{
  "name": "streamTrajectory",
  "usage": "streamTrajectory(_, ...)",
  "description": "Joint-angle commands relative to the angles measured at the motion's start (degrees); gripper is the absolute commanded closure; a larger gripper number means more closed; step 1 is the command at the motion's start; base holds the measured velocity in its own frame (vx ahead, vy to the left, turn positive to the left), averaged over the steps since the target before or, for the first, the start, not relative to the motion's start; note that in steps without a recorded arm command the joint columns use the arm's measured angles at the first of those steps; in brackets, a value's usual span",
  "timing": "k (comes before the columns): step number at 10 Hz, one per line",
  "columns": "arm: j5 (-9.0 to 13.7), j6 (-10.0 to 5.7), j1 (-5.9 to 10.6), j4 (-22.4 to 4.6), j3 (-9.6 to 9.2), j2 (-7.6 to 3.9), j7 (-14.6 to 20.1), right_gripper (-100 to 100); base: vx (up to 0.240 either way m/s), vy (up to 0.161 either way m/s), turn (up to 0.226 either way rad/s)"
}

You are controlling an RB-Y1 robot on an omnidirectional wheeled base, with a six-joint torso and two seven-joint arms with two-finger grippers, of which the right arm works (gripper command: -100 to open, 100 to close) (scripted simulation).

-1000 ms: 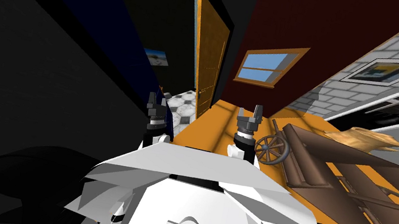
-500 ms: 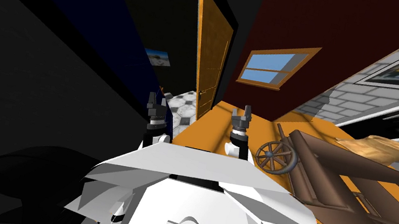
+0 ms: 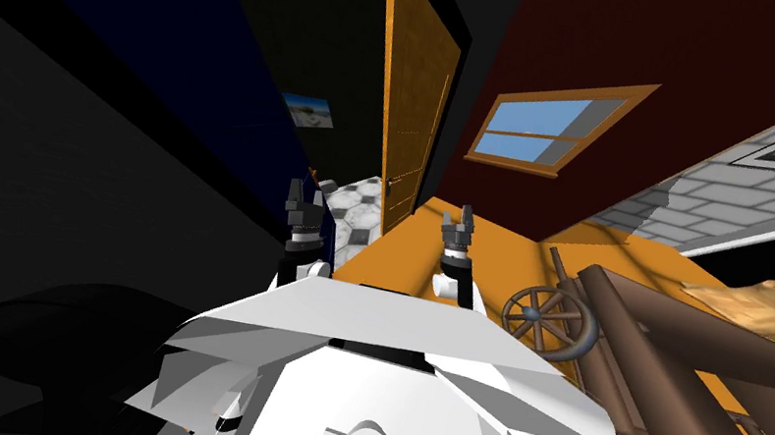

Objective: Push the door open

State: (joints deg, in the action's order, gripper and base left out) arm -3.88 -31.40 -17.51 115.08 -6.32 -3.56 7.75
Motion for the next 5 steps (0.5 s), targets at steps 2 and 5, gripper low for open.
streamTrajectory(2,0.3,0.6,2.14,-3.35,-0.84,-0.67,0.06,-100,0.112,-0.066,0.09)
streamTrajectory(5,0.54,0.93,4.04,-6.49,-1.61,-1.08,0.1,-100,0.099,-0.048,0.063)
